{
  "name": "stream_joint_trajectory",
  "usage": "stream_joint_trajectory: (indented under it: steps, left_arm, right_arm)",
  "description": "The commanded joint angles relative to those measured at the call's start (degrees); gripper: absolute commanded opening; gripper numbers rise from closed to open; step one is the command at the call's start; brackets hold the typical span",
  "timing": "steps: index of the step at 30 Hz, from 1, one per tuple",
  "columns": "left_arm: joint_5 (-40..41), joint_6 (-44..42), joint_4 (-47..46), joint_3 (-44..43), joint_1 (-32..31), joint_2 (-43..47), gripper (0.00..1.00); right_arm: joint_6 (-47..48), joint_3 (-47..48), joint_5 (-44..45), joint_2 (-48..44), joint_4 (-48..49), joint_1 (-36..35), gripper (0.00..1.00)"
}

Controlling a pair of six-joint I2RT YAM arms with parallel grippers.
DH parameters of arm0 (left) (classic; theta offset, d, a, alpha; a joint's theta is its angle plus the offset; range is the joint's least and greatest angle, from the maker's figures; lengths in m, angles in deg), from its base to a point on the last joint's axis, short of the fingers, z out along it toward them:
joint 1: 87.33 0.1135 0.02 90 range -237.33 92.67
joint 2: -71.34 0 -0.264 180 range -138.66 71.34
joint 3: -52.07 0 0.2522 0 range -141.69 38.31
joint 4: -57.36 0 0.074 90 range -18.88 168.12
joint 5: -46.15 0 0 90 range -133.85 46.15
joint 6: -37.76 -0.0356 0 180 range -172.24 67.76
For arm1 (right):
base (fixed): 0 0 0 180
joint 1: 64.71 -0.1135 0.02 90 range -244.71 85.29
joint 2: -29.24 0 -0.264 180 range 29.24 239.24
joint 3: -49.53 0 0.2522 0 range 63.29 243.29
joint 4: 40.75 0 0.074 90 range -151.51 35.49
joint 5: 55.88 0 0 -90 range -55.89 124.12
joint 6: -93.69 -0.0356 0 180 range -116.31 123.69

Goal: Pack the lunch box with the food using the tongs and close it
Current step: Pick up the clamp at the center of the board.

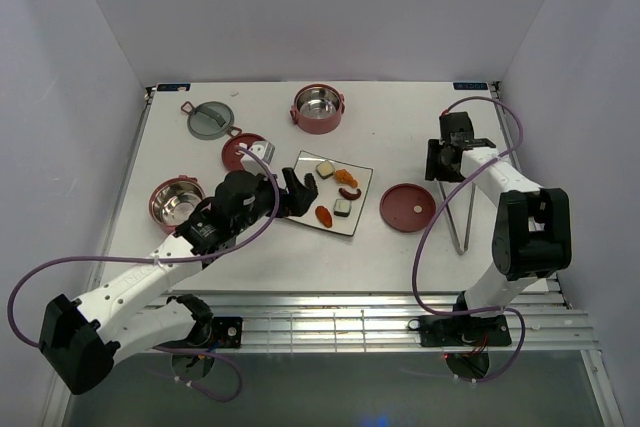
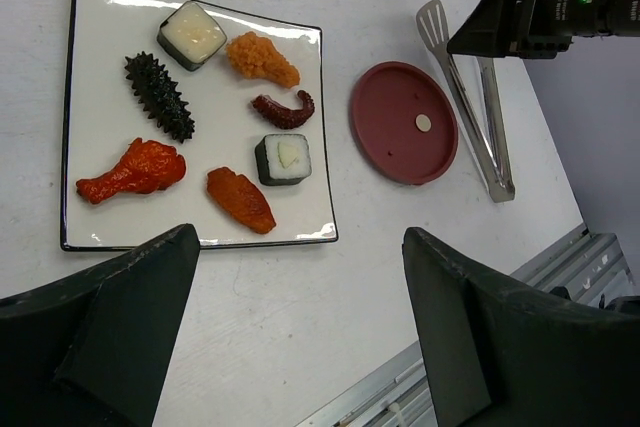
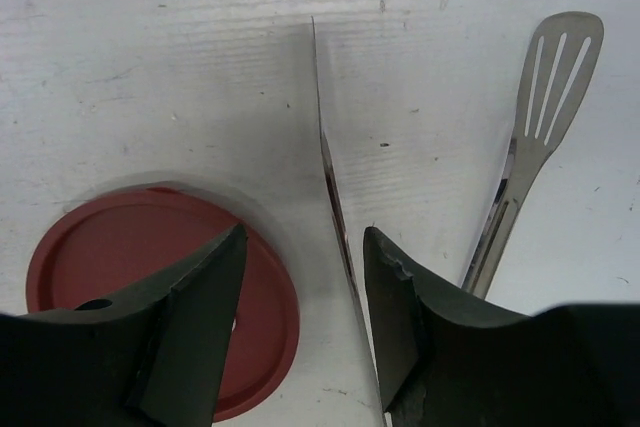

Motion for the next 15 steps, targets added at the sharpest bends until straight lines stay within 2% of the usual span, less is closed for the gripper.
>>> stream_joint_trajectory:
  steps: [1, 6, 9, 12, 15]
  left_arm:
    - [-0.80, -0.82, -0.94, 0.84, -0.07, 2.78, 0.93]
    - [-2.38, -0.74, -2.08, 1.63, -0.08, 3.48, 0.94]
    - [-5.97, -1.35, -4.80, 2.51, 0.01, 4.80, 0.96]
    - [-5.46, -2.14, -3.84, 1.81, 0.01, 5.24, 0.96]
    - [-6.34, -3.02, -3.66, 1.28, 0.01, 5.85, 0.96]
  right_arm:
    - [1.15, -1.62, 3.57, -0.39, -0.56, 0.35, 0.56]
    - [1.59, -1.97, 3.30, 2.59, -0.12, 1.22, 0.56]
    - [1.59, -2.59, 2.96, 3.83, 1.71, 2.01, 0.51]
    - [1.59, -2.33, 2.43, 4.70, 1.90, 2.45, 0.42]
    - [1.51, -1.36, 2.25, 5.23, 1.46, 2.45, 0.30]
